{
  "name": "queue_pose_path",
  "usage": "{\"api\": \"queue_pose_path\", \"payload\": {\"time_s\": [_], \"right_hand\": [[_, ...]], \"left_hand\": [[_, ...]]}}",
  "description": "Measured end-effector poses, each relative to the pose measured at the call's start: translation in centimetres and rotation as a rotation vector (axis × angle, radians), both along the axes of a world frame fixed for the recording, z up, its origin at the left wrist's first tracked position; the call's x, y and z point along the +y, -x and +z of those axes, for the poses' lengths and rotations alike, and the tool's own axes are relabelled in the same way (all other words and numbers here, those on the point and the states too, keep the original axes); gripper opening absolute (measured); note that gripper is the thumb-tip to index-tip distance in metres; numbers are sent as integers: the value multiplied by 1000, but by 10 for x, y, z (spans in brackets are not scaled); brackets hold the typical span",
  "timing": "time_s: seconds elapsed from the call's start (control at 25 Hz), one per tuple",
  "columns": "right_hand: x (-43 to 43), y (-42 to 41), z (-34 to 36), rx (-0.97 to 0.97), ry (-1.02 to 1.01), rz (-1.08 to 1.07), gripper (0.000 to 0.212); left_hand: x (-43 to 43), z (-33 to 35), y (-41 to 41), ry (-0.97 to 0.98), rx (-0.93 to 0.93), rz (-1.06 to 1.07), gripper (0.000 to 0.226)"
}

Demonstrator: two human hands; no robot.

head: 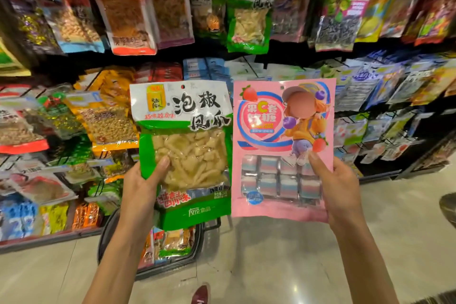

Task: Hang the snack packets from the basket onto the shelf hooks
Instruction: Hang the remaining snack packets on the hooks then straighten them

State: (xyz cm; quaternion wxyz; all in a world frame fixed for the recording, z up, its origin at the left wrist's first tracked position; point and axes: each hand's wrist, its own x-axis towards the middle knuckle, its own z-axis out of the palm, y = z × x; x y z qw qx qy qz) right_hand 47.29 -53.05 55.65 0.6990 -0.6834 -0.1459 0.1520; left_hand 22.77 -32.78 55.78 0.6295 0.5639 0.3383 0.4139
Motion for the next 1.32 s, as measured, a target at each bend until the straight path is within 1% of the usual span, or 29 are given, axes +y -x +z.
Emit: {"api": "queue_pose_path", "payload": {"time_s": [0.16, 0.24, 0.4, 0.52, 0.6, 0.64, 0.72, 0.8, 0.88, 1.0, 1.12, 1.2, 1.24, 1.32], "right_hand": [[0, -26, 8, -9, -19, -49, 11], [5, -42, 12, -15, -35, -53, 11], [22, -78, 20, -45, -56, -41, 18], [35, -109, 25, -30, -66, -43, 31], [45, -131, 28, -26, -69, -38, 45], [50, -139, 29, -37, -54, -33, 53], [63, -157, 29, -51, -62, -3, 70], [76, -174, 29, -64, -63, -10, 79], [84, -189, 30, -69, -52, -14, 78], [91, -207, 31, -75, -47, -19, 63], [96, -227, 34, -97, -46, -47, 73], [98, -242, 36, -94, -69, -51, 72], [98, -249, 38, -96, -79, -48, 68], [100, -264, 43, -103, -98, -32, 53]], "left_hand": [[12, 7, -28, -9, 12, -39, 16], [21, 9, -44, -17, 9, -56, 21], [44, 17, -84, -54, -28, -72, 23], [65, 19, -112, -49, -46, -72, 28], [82, 18, -129, -59, -66, -64, 39], [88, 17, -137, -63, -62, -55, 41], [102, 14, -150, -75, -66, -45, 33], [112, 14, -168, -76, -75, -40, 32], [122, 14, -189, -69, -82, -51, 36], [132, 26, -224, -62, -92, -86, 19], [139, 40, -256, -108, -76, -109, 12], [145, 50, -278, -126, -82, -117, 14], [149, 54, -288, -142, -81, -124, 16], [152, 66, -312, -189, -77, -124, 15]]}}
